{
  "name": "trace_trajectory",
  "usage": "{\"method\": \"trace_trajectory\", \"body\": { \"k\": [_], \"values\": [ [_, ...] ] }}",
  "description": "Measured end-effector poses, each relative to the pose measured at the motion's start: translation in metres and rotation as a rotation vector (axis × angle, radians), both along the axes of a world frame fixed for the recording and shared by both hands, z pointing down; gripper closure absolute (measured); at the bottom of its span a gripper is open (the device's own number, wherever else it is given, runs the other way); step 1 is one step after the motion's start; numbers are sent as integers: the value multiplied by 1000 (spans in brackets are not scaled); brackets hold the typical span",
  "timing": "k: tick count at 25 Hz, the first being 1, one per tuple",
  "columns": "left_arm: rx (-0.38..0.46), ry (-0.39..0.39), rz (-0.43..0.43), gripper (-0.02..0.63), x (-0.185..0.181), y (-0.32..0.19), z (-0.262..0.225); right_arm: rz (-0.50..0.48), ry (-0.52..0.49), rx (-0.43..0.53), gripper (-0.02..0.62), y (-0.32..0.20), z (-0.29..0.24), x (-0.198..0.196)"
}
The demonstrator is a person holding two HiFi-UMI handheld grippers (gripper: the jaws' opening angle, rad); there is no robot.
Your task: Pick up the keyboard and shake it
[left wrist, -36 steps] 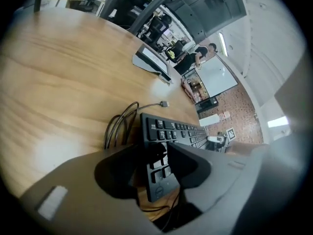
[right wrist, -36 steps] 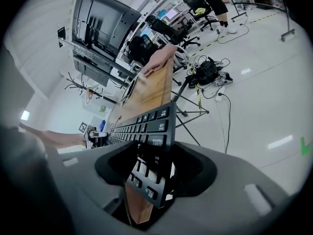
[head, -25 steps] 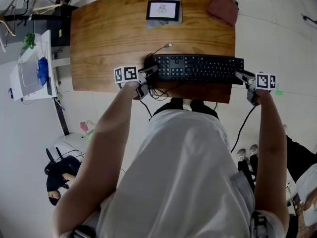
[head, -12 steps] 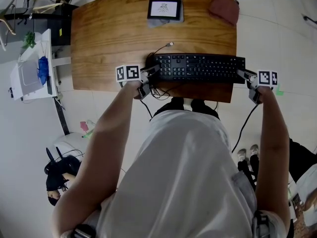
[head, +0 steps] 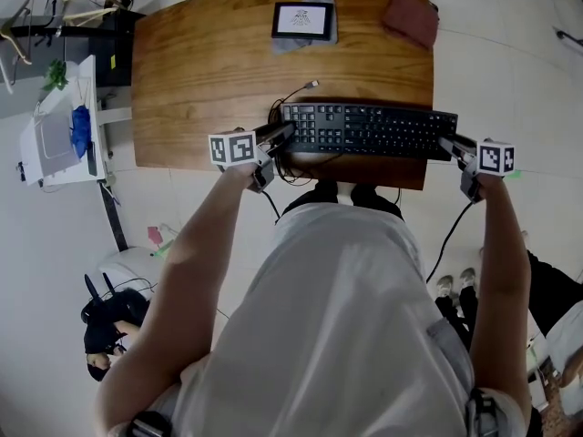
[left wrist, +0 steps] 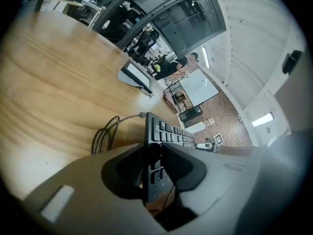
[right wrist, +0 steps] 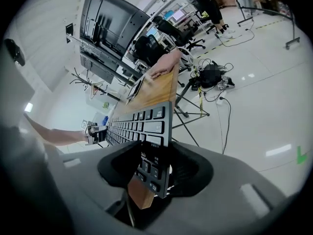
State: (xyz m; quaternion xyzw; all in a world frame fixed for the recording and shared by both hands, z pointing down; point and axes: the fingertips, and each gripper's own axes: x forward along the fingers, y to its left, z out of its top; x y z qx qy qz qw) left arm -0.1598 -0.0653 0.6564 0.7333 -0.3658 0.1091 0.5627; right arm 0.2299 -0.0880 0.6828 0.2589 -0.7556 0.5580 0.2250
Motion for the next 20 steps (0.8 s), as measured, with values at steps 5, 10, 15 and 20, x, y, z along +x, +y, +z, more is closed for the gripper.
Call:
{"method": "trace_trajectory", "body": {
  "k": [5, 10, 15, 20],
  "values": [
    [93, -25, 21, 502, 0, -11, -21, 3, 29, 95, 423, -10, -21, 0],
    [208, -40, 31, 502, -3, -28, -49, 5, 64, 262, 425, -36, -56, 0],
    [355, -58, 42, 502, -6, -53, -88, 16, 42, 377, 423, -57, -97, -9],
    [471, -75, 64, 502, -8, -75, -125, 31, 47, 477, 419, -74, -129, -10]
  ]
}}
